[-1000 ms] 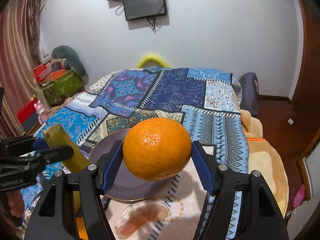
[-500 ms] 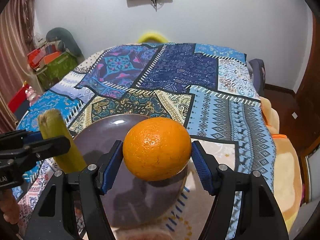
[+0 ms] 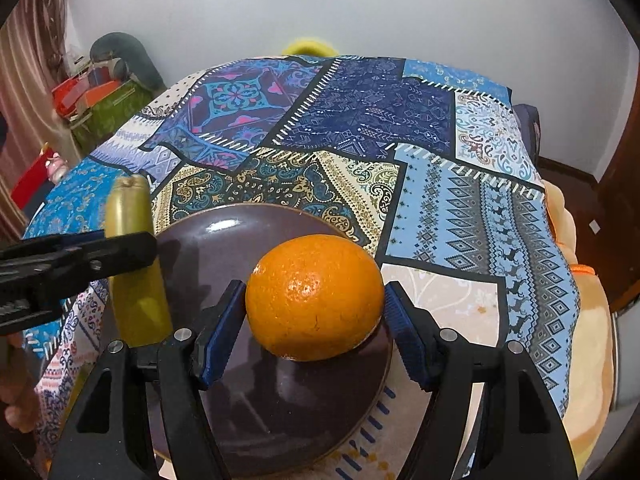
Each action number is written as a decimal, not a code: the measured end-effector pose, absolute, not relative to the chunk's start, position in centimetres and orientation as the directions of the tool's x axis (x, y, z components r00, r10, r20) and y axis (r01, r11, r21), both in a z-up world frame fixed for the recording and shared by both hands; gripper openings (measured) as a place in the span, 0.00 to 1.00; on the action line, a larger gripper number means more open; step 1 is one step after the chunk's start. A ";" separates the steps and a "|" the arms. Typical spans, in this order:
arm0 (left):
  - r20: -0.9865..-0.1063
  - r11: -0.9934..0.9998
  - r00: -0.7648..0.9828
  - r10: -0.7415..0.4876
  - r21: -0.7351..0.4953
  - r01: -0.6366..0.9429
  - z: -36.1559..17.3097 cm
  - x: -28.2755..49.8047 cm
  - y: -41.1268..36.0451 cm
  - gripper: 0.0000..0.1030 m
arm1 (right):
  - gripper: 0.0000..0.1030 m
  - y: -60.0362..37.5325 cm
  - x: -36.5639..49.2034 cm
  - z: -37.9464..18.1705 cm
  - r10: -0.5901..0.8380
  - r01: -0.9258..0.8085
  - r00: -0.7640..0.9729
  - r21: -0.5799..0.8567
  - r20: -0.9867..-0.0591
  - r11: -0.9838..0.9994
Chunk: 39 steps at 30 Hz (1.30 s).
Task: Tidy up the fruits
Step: 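Carry the corn cob and orange onto the purple plate and open both grippers, then grasp the second corn cob with the left gripper while the right gripper grasps another orange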
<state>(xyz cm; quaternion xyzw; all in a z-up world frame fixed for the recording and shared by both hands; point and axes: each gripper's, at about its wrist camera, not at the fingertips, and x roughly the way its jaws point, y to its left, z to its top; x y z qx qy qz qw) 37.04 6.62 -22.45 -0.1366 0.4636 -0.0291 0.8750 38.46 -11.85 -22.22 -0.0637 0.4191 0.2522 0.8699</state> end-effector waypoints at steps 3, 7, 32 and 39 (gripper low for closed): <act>-0.815 0.962 0.550 -0.180 -0.263 -0.076 -22.9 36.9 6.6 0.49 | 0.65 -12.1 38.2 -22.2 0.385 -0.492 0.517 0.102 -0.765 0.864; -0.820 0.968 0.548 -0.167 -0.241 -0.066 -22.9 36.2 6.4 0.53 | 0.66 -12.2 37.5 -21.8 0.382 -0.489 0.524 0.099 -0.761 0.867; -0.726 0.997 0.687 -0.013 -0.060 -0.044 -13.9 20.9 7.5 0.58 | 0.75 -14.6 24.8 -14.5 0.412 -0.498 0.613 0.075 -0.674 0.864; -0.730 1.000 0.683 -0.011 -0.025 -0.010 -14.3 16.9 7.2 0.62 | 0.80 -13.8 21.0 -15.2 0.426 -0.524 0.579 0.083 -0.696 0.848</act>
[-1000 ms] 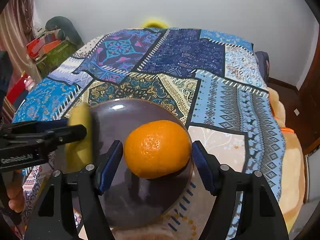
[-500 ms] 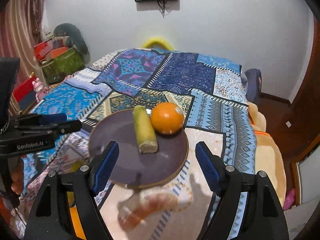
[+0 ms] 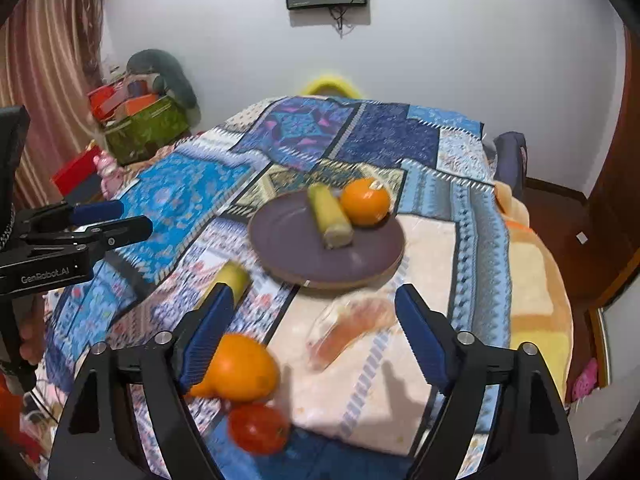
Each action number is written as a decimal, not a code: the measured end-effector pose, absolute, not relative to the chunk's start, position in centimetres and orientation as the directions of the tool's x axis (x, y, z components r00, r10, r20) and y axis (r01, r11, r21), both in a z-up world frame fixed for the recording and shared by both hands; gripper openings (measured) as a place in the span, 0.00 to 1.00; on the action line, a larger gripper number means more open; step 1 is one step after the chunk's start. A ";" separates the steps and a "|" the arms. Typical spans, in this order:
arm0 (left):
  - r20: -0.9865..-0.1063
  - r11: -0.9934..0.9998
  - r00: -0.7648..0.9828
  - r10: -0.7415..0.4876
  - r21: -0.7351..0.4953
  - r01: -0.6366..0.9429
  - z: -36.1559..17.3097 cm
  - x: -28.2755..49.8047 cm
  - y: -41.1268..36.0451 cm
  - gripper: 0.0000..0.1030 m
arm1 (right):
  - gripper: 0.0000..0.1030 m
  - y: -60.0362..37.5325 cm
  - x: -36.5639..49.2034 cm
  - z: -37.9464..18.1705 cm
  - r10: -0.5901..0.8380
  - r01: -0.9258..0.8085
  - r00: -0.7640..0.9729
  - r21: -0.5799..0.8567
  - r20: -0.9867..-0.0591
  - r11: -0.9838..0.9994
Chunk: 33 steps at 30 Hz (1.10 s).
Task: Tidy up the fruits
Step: 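Grasp the second corn cob with the left gripper while the right gripper grasps another orange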
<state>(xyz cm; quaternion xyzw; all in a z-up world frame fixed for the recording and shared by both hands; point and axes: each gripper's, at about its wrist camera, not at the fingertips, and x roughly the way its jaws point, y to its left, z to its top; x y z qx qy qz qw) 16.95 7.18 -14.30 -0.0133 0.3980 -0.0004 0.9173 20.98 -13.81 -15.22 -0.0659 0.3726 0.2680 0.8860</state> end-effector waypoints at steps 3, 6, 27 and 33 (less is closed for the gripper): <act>-0.738 1.000 0.675 -0.014 -0.025 -0.006 -14.9 15.5 7.3 0.63 | 0.81 -13.0 20.0 -16.4 0.437 -0.539 0.541 0.103 -0.719 0.836; -0.750 0.999 0.661 -0.018 -0.034 -0.011 -15.7 14.4 7.7 0.63 | 0.81 -11.9 19.4 -18.1 0.451 -0.554 0.486 0.135 -0.748 0.821; -0.817 0.998 0.575 -0.047 -0.056 0.002 -20.7 15.9 7.1 0.63 | 0.57 -10.1 20.2 -22.5 0.464 -0.567 0.362 0.204 -0.808 0.798; -0.829 0.998 0.556 -0.059 -0.053 0.027 -21.8 18.7 5.7 0.60 | 0.57 -12.4 20.8 -20.4 0.466 -0.540 0.443 0.187 -0.766 0.821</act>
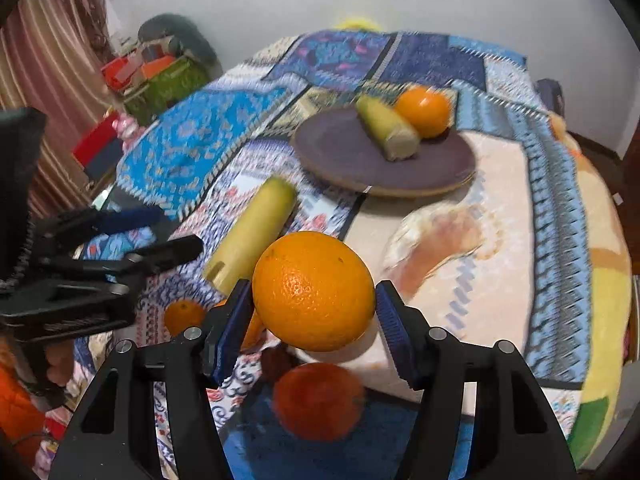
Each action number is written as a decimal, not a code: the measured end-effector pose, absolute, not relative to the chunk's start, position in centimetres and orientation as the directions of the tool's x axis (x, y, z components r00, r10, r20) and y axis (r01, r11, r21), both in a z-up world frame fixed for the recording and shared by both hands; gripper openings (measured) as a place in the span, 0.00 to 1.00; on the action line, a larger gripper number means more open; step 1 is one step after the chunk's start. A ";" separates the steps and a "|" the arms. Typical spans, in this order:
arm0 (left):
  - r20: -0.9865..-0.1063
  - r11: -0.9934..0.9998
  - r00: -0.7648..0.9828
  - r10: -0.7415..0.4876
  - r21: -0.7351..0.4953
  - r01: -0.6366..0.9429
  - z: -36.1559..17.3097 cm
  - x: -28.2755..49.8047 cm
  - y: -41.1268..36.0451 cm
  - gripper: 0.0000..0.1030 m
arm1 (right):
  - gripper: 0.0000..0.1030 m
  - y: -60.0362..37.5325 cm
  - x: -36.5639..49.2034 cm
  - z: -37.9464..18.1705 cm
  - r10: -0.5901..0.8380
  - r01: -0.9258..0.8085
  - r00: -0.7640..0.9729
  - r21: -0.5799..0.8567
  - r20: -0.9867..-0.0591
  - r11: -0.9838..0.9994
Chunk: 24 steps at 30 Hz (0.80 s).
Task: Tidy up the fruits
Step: 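Grasp the second corn cob with the left gripper while the right gripper grasps another orange, then lower the corn cob and orange onto the plate and open both grippers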
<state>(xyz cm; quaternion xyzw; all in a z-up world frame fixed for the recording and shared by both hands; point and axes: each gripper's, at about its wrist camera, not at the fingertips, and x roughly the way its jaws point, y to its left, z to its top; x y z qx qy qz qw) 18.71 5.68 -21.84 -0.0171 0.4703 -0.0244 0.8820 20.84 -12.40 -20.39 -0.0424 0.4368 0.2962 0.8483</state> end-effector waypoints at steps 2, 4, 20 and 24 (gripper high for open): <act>-0.837 0.997 0.542 -0.073 -0.067 0.031 -22.3 19.8 5.3 0.54 | 0.57 -13.3 21.3 -19.9 0.454 -0.525 0.473 0.173 -0.755 0.834; -0.845 0.997 0.528 -0.083 -0.074 0.038 -22.8 20.8 4.9 0.47 | 0.57 -14.0 21.8 -19.6 0.443 -0.509 0.492 0.166 -0.749 0.845; -0.874 0.997 0.479 -0.083 -0.075 0.036 -24.8 23.6 4.3 0.37 | 0.57 -17.6 23.9 -19.3 0.391 -0.437 0.546 0.146 -0.741 0.887; -0.858 0.996 0.505 -0.092 -0.090 0.029 -23.4 22.6 4.8 0.36 | 0.57 -17.9 24.0 -18.8 0.390 -0.433 0.558 0.144 -0.733 0.890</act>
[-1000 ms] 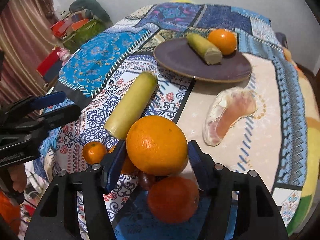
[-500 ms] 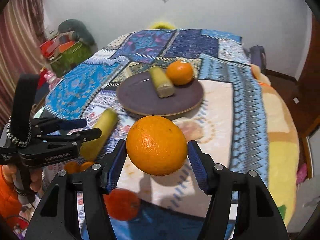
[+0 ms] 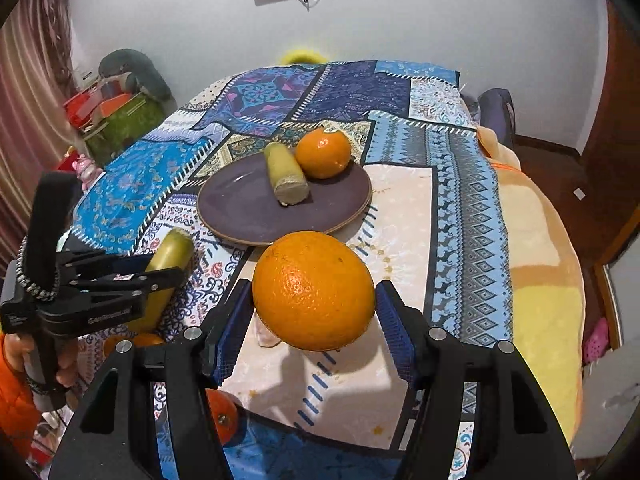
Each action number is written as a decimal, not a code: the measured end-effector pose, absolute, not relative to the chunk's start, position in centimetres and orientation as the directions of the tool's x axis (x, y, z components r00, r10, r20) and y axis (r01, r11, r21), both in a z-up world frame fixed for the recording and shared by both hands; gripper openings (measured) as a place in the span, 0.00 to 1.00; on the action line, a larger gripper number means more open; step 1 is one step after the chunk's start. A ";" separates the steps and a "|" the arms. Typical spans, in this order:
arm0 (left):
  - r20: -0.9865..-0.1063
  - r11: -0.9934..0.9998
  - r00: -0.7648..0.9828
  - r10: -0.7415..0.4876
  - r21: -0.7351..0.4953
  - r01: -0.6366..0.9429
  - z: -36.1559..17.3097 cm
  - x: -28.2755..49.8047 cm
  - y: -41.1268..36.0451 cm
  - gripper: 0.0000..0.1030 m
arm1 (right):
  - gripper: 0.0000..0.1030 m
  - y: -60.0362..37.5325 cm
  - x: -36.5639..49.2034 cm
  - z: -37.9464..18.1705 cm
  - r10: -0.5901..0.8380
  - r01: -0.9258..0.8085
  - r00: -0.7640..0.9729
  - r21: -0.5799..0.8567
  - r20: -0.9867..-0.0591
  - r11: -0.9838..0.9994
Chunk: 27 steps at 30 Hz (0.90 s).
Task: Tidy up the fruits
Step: 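Lower the corn cob and orange onto the plate and open both grippers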
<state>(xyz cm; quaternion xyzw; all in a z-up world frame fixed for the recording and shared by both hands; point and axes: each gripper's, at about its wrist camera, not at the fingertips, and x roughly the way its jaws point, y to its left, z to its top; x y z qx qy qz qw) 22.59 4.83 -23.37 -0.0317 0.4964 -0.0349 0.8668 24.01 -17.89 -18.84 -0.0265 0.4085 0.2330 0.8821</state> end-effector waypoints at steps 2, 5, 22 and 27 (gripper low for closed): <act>-0.849 0.995 0.520 -0.094 -0.093 0.028 -22.6 22.1 5.0 0.36 | 0.57 -18.0 24.1 -18.5 0.389 -0.432 0.565 0.141 -0.728 0.891; -0.826 0.995 0.556 -0.095 -0.092 0.033 -20.7 21.5 5.0 0.35 | 0.57 -18.0 24.2 -18.0 0.387 -0.432 0.576 0.134 -0.720 0.892; -0.746 0.990 0.652 -0.138 -0.132 0.058 -15.4 23.6 4.9 0.35 | 0.57 -17.4 27.4 -17.0 0.366 -0.418 0.617 0.103 -0.697 0.902; -0.744 0.988 0.650 -0.154 -0.135 0.080 -15.5 25.4 4.6 0.35 | 0.57 -16.9 29.1 -17.4 0.357 -0.416 0.618 0.093 -0.701 0.904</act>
